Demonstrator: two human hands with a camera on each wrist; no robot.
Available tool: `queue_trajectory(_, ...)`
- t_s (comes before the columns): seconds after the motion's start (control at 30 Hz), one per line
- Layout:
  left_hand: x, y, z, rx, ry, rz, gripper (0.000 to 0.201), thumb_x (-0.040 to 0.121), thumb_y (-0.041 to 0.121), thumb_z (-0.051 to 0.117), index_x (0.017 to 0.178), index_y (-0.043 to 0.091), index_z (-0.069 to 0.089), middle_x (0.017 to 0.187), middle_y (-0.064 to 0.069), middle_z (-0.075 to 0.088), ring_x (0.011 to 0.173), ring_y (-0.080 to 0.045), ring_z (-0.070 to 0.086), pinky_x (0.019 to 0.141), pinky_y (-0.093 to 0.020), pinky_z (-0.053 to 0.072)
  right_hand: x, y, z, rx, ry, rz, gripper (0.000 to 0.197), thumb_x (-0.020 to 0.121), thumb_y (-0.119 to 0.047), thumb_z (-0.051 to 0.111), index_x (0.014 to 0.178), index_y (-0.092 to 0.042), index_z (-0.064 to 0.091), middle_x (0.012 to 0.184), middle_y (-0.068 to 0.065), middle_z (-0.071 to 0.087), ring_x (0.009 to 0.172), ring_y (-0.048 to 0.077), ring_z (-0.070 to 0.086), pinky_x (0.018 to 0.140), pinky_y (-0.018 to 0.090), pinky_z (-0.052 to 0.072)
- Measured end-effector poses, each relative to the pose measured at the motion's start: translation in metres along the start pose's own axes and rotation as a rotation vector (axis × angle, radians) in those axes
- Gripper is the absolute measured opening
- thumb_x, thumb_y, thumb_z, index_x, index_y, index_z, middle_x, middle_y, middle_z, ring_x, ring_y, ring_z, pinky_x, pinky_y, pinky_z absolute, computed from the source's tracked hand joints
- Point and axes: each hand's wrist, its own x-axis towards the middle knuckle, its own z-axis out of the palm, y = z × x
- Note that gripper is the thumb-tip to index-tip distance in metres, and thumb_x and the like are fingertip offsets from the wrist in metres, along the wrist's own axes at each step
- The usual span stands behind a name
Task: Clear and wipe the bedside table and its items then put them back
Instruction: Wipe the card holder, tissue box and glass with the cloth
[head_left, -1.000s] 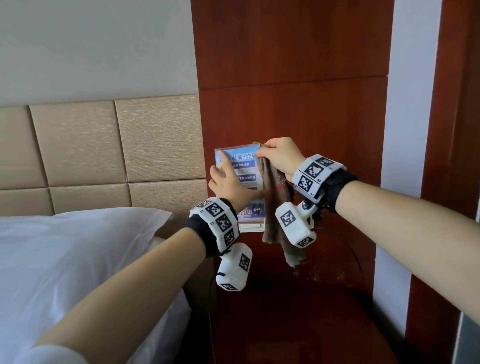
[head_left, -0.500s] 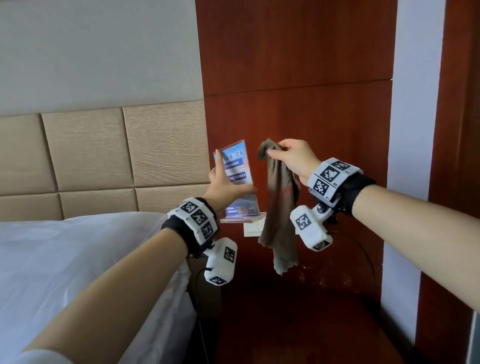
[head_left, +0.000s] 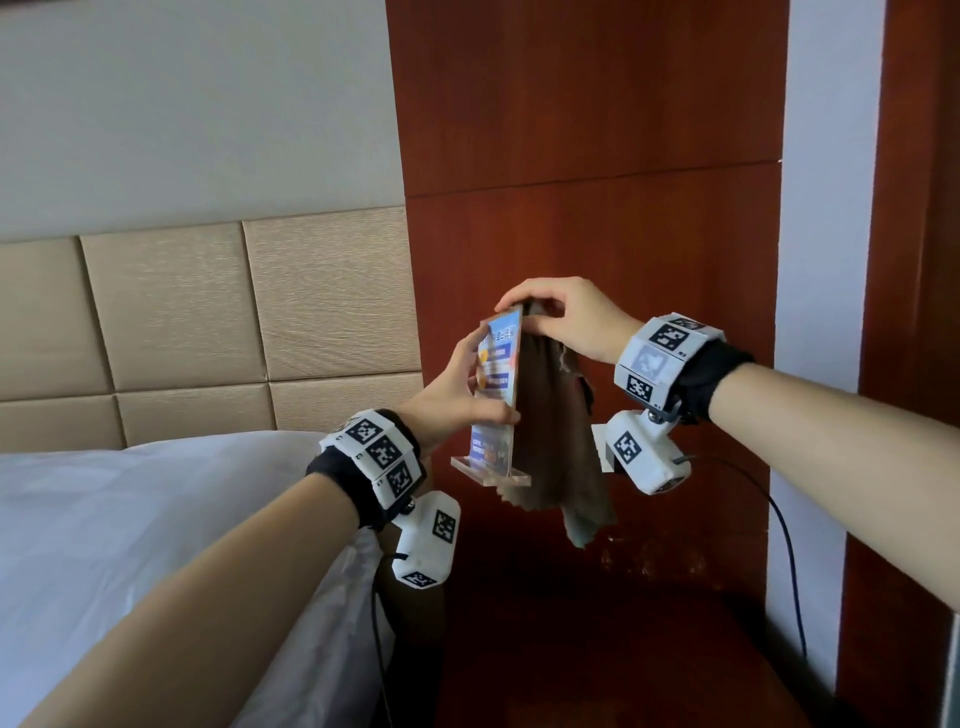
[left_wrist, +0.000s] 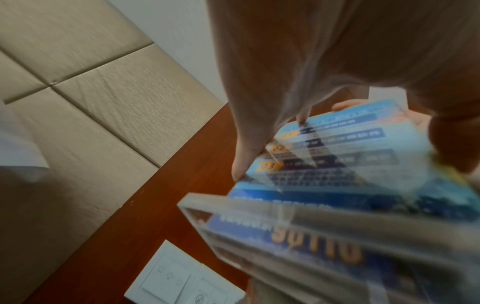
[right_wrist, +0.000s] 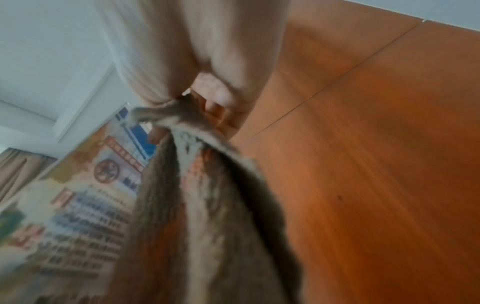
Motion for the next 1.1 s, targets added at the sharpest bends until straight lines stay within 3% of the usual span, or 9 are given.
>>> queue_trajectory(0.13,-0.001,-0.004,-0.001,0.005,0.0,-0.005,0.123,0.046,0.016,0.078,0.147,0.028,0.009,0.133,-0.005,0.044,0.119,-0.02,0.049,0.091,-0.035,0.051,0.0,-0.001,0.001,-0.056,0.005,-0.077,0.016,0.086,-0.008,0.064,0.099,-0.013,0.07,0.089,-0.016,0.062,0.082,-0.008,0.054,0.079,0.006,0.037)
queue_trajectory(0.33,-0.003,-0.008,-0.001,-0.011,-0.073,-0.006,0.114,0.049,0.021,0.074,0.146,0.028,0.014,0.129,-0.002,0.049,0.115,-0.017,0.052,0.094,-0.036,0.048,0.002,0.001,0.002,-0.117,-0.021,-0.081,0.011,0.085,-0.011,0.065,0.093,-0.017,0.07,0.088,-0.001,0.061,0.076,0.006,0.051,0.073,0.009,0.036)
queue_trajectory(0.4,-0.004,-0.011,-0.003,-0.061,-0.112,-0.022,0.091,0.058,0.014,0.072,0.139,0.021,0.031,0.117,-0.003,0.057,0.107,-0.019,0.058,0.089,-0.036,0.051,0.002,0.002,0.003,-0.147,-0.029,-0.066,0.009,0.085,-0.012,0.066,0.091,-0.016,0.07,0.081,-0.005,0.056,0.073,0.005,0.049,0.071,0.011,0.035)
queue_trajectory(0.5,-0.004,-0.014,-0.003,0.013,-0.065,-0.009,0.037,0.083,-0.006,0.057,0.114,0.013,0.053,0.103,-0.007,0.064,0.095,-0.02,0.063,0.076,-0.025,0.056,0.002,0.005,0.006,-0.229,-0.06,-0.012,0.007,0.084,-0.014,0.066,0.09,-0.012,0.07,0.077,-0.006,0.05,0.073,0.01,0.046,0.071,0.022,0.035)
queue_trajectory(0.57,-0.003,-0.017,0.0,0.098,-0.014,-0.01,0.031,0.089,-0.01,0.049,0.115,0.005,0.054,0.101,-0.006,0.064,0.092,-0.017,0.064,0.075,-0.023,0.057,0.0,0.009,0.009,-0.261,-0.077,0.012,0.007,0.084,-0.014,0.066,0.09,-0.012,0.07,0.075,-0.008,0.048,0.075,0.013,0.046,0.072,0.025,0.034)
queue_trajectory(0.77,0.002,-0.019,0.001,0.263,0.153,0.007,0.018,0.09,0.003,0.056,0.105,0.013,0.058,0.099,-0.003,0.067,0.088,-0.015,0.066,0.075,-0.023,0.055,-0.002,0.012,0.009,-0.298,-0.066,0.063,0.008,0.085,-0.015,0.065,0.091,-0.012,0.069,0.078,-0.004,0.05,0.077,0.016,0.047,0.077,0.035,0.041)
queue_trajectory(0.93,0.009,-0.018,0.003,0.355,0.36,0.017,0.011,0.09,0.007,0.057,0.099,0.006,0.063,0.102,-0.01,0.07,0.091,-0.023,0.068,0.081,-0.038,0.056,-0.005,0.01,0.008,-0.177,0.152,0.161,0.022,0.084,-0.016,0.066,0.106,-0.012,0.064,0.096,0.002,0.063,0.092,0.019,0.057,0.081,0.031,0.045)
queue_trajectory(1.0,0.009,-0.016,0.0,0.264,0.417,-0.014,0.01,0.091,0.006,0.056,0.098,0.006,0.062,0.1,-0.009,0.069,0.086,-0.022,0.068,0.073,-0.033,0.058,-0.006,0.013,0.007,-0.151,0.256,0.236,0.035,0.084,-0.018,0.066,0.118,-0.014,0.056,0.092,0.002,0.055,0.087,0.018,0.053,0.079,0.031,0.043)
queue_trajectory(1.1,0.007,-0.015,-0.007,0.064,0.449,-0.066,0.012,0.092,0.003,0.054,0.103,0.005,0.06,0.094,-0.004,0.067,0.074,-0.012,0.065,0.056,-0.017,0.056,-0.006,0.018,0.006,-0.145,0.376,0.289,0.035,0.083,-0.02,0.068,0.113,-0.011,0.054,0.088,0.008,0.058,0.08,0.019,0.054,0.077,0.036,0.047)
